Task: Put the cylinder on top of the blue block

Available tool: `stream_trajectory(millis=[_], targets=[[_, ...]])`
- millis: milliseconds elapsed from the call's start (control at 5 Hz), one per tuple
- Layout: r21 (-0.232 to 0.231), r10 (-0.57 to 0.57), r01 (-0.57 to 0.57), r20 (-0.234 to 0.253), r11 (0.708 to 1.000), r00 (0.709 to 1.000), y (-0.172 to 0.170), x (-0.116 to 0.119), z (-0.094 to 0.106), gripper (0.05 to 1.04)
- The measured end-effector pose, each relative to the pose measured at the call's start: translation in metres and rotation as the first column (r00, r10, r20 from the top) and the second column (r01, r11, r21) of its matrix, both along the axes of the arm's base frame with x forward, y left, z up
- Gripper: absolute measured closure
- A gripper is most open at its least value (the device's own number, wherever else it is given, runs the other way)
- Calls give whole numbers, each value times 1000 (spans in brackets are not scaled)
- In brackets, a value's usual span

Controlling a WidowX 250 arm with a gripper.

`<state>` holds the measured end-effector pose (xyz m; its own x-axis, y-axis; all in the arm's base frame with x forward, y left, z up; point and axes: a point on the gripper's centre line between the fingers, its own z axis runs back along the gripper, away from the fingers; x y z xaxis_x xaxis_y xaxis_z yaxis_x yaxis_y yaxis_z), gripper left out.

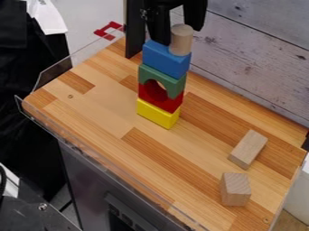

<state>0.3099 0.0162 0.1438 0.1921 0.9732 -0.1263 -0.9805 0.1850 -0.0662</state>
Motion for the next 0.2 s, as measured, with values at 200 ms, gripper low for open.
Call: stream_trajectory(millis=[200], targets=[[42,-12,10,47,999,999,3,13,28,83]])
